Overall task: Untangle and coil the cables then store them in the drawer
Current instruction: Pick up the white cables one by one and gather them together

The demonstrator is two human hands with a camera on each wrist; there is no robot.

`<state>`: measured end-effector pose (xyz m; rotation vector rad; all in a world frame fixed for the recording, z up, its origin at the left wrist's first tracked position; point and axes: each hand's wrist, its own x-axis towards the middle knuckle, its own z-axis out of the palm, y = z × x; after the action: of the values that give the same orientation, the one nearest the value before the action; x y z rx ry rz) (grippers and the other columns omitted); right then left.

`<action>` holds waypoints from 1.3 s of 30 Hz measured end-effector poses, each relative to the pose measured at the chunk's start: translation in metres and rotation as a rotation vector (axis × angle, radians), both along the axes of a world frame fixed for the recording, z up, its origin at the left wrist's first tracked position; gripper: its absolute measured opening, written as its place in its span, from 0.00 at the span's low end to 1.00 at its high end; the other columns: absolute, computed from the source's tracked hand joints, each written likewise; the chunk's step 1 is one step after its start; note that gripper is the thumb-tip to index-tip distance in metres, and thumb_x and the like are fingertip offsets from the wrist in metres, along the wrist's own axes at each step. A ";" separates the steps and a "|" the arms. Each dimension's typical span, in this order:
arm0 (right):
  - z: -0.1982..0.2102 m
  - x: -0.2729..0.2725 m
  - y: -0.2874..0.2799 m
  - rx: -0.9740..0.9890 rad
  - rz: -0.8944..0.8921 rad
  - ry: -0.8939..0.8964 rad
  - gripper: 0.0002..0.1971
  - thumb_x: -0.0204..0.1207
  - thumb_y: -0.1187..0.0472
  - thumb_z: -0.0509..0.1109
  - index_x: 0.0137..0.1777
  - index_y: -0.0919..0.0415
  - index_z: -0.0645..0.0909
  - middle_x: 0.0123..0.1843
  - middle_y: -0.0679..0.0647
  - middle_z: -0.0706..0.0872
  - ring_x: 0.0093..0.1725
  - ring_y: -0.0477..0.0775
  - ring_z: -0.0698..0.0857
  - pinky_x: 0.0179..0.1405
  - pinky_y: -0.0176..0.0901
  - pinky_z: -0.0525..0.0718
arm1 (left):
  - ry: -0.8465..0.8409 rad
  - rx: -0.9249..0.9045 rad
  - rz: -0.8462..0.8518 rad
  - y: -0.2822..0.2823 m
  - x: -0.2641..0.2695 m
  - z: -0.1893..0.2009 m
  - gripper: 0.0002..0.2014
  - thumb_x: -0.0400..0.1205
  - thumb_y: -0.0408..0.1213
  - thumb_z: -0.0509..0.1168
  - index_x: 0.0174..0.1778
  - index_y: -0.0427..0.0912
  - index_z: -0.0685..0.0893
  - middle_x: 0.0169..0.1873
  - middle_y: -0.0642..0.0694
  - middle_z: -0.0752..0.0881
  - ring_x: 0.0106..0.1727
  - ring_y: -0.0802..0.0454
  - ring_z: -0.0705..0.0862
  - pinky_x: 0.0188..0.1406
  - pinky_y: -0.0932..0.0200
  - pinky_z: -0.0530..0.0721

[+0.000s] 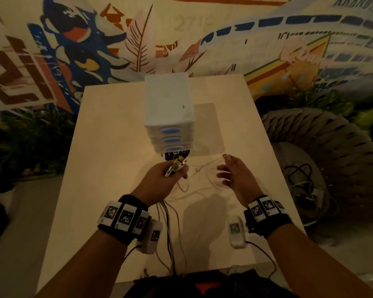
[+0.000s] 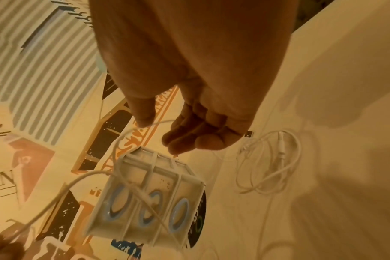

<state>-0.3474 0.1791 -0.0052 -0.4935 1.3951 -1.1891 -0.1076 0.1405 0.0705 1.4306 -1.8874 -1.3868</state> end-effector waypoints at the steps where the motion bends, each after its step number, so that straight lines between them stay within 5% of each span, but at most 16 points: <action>1: -0.001 -0.004 -0.001 0.027 -0.016 0.009 0.16 0.82 0.45 0.70 0.62 0.55 0.82 0.51 0.56 0.90 0.42 0.51 0.88 0.40 0.44 0.84 | 0.027 0.018 0.026 0.001 0.001 0.001 0.15 0.89 0.45 0.63 0.43 0.39 0.86 0.26 0.46 0.73 0.20 0.63 0.72 0.28 0.59 0.67; 5: -0.011 -0.010 0.001 0.025 0.034 0.273 0.09 0.81 0.53 0.74 0.51 0.56 0.79 0.43 0.58 0.85 0.35 0.51 0.83 0.38 0.46 0.81 | 0.106 0.037 0.093 0.003 0.004 0.005 0.15 0.91 0.44 0.61 0.46 0.37 0.85 0.19 0.52 0.71 0.19 0.60 0.66 0.22 0.66 0.65; 8: -0.002 -0.008 0.006 -0.150 0.099 0.597 0.17 0.76 0.57 0.78 0.60 0.48 0.75 0.39 0.53 0.83 0.35 0.48 0.84 0.40 0.40 0.85 | 0.086 0.000 0.059 0.005 0.005 0.009 0.14 0.91 0.41 0.61 0.47 0.36 0.85 0.26 0.47 0.75 0.18 0.63 0.71 0.21 0.71 0.66; 11: 0.020 0.005 0.009 -0.277 0.303 0.724 0.21 0.79 0.56 0.76 0.68 0.41 0.76 0.39 0.48 0.82 0.34 0.43 0.82 0.38 0.30 0.82 | 0.136 0.010 0.062 0.008 0.006 0.010 0.13 0.91 0.41 0.61 0.48 0.38 0.86 0.21 0.53 0.73 0.22 0.55 0.67 0.23 0.66 0.66; 12: 0.028 0.011 0.009 -0.310 0.358 0.750 0.21 0.79 0.55 0.75 0.69 0.39 0.76 0.40 0.47 0.83 0.34 0.45 0.83 0.37 0.31 0.82 | 0.148 0.005 0.062 0.009 0.006 0.011 0.13 0.91 0.41 0.60 0.48 0.39 0.86 0.23 0.48 0.73 0.23 0.53 0.67 0.24 0.64 0.67; 19: 0.031 0.045 0.004 -0.449 0.747 0.785 0.14 0.78 0.46 0.76 0.63 0.40 0.84 0.59 0.41 0.81 0.52 0.38 0.82 0.46 0.22 0.75 | 0.190 -0.110 0.063 0.012 0.008 0.024 0.13 0.91 0.42 0.59 0.54 0.38 0.85 0.27 0.41 0.83 0.20 0.62 0.73 0.26 0.70 0.71; 23: 0.018 0.045 -0.001 -0.446 0.685 0.869 0.07 0.84 0.49 0.69 0.53 0.49 0.86 0.54 0.47 0.81 0.48 0.37 0.82 0.48 0.24 0.74 | 0.246 -0.190 0.131 0.009 0.014 0.036 0.12 0.92 0.39 0.57 0.52 0.38 0.84 0.29 0.40 0.84 0.21 0.61 0.74 0.27 0.70 0.72; 28: 0.011 0.014 0.006 -0.306 0.654 0.856 0.17 0.88 0.45 0.59 0.41 0.45 0.83 0.46 0.49 0.84 0.47 0.44 0.82 0.50 0.36 0.75 | 0.354 -0.220 0.296 0.004 0.030 0.051 0.14 0.88 0.49 0.57 0.49 0.44 0.83 0.28 0.47 0.83 0.22 0.45 0.66 0.20 0.60 0.66; 32: 0.004 -0.008 0.020 -0.212 0.671 0.816 0.19 0.89 0.46 0.58 0.44 0.53 0.85 0.45 0.46 0.89 0.46 0.39 0.85 0.49 0.33 0.78 | 0.429 -0.269 0.430 -0.003 0.038 0.056 0.13 0.93 0.34 0.53 0.57 0.28 0.79 0.38 0.42 0.80 0.20 0.62 0.74 0.20 0.68 0.71; 35: -0.002 -0.025 0.031 -0.162 0.616 0.804 0.18 0.89 0.46 0.59 0.44 0.53 0.85 0.42 0.43 0.89 0.44 0.35 0.85 0.46 0.28 0.77 | 0.439 -0.294 0.484 -0.005 0.042 0.057 0.11 0.93 0.34 0.54 0.57 0.31 0.79 0.38 0.42 0.80 0.20 0.62 0.75 0.18 0.68 0.70; 39: 0.000 -0.039 0.047 -0.163 0.560 0.673 0.19 0.89 0.49 0.58 0.42 0.57 0.82 0.37 0.52 0.88 0.37 0.50 0.87 0.45 0.43 0.85 | 0.451 -0.295 0.487 -0.003 0.040 0.056 0.11 0.92 0.36 0.57 0.53 0.35 0.81 0.30 0.55 0.80 0.22 0.62 0.70 0.22 0.70 0.70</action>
<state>-0.3868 0.2262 -0.0053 -1.3934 1.5596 -0.6924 -0.0673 0.1371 0.1267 1.1974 -1.2837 -1.0321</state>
